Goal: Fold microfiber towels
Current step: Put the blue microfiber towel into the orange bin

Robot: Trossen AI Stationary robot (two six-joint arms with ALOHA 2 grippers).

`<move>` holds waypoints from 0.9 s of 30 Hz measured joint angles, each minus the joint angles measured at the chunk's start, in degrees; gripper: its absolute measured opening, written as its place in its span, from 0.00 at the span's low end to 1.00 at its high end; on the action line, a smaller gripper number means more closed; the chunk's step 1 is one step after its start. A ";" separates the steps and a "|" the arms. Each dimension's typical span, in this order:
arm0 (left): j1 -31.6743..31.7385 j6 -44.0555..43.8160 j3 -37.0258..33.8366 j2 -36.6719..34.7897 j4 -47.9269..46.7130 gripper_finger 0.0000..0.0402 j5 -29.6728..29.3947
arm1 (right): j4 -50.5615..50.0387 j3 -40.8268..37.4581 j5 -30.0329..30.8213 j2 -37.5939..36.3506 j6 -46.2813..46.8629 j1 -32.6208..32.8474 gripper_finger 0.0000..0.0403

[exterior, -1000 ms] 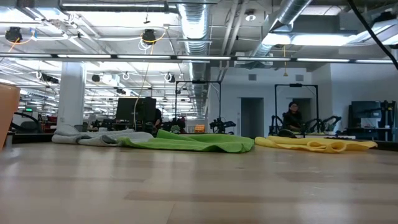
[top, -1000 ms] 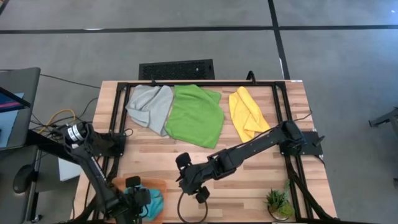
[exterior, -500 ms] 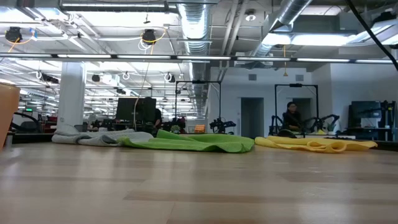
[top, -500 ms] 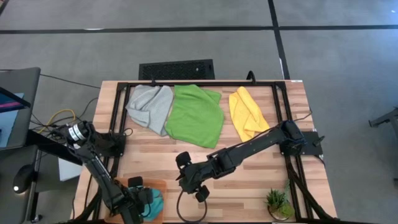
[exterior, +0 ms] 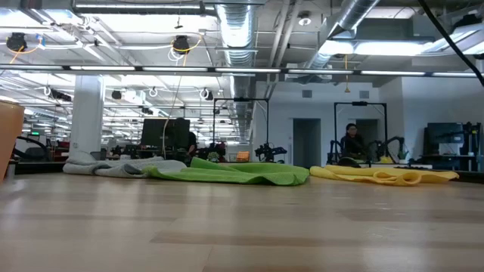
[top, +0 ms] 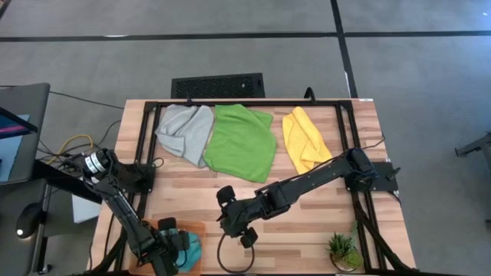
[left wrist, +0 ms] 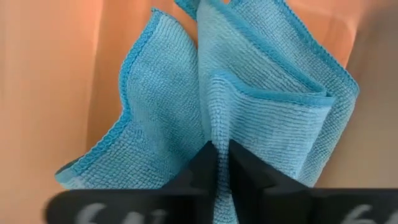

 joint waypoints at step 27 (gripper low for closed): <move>-4.33 -26.45 0.04 -7.54 -20.18 0.00 -1.60 | 0.02 0.00 -0.02 0.01 -0.02 -0.08 0.30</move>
